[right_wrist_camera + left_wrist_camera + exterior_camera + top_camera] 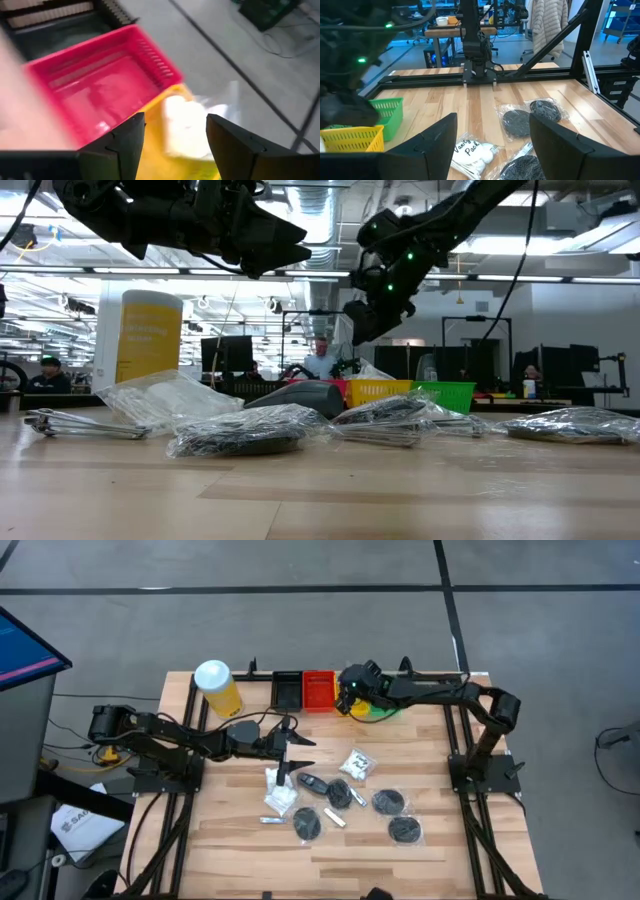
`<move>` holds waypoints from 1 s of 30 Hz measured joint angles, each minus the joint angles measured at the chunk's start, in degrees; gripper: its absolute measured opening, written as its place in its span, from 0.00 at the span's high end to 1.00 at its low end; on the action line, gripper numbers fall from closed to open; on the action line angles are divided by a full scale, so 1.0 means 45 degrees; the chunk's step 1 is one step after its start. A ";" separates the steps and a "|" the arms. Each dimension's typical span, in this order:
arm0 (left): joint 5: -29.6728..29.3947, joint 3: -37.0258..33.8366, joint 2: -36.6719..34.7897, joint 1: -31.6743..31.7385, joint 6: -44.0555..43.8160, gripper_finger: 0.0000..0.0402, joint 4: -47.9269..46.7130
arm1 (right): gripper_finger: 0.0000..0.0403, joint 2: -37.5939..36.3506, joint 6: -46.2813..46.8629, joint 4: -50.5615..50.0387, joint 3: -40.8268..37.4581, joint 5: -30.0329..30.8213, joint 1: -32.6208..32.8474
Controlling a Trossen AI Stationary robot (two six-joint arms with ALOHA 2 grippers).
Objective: Pick & Place Travel size toiletries
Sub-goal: Put the hairbrush into the red bin
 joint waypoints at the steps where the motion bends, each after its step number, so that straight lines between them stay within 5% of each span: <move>1: 0.0000 0.0000 0.0000 -0.0005 0.0000 0.41 0.0000 | 0.50 -0.0070 0.0031 -0.0185 -0.0004 -0.0111 0.0207; 30: 0.0000 0.0001 0.0000 -0.0005 -0.0005 0.41 -0.0097 | 0.63 -0.0348 0.3588 -0.2099 -0.1535 -0.1092 0.5598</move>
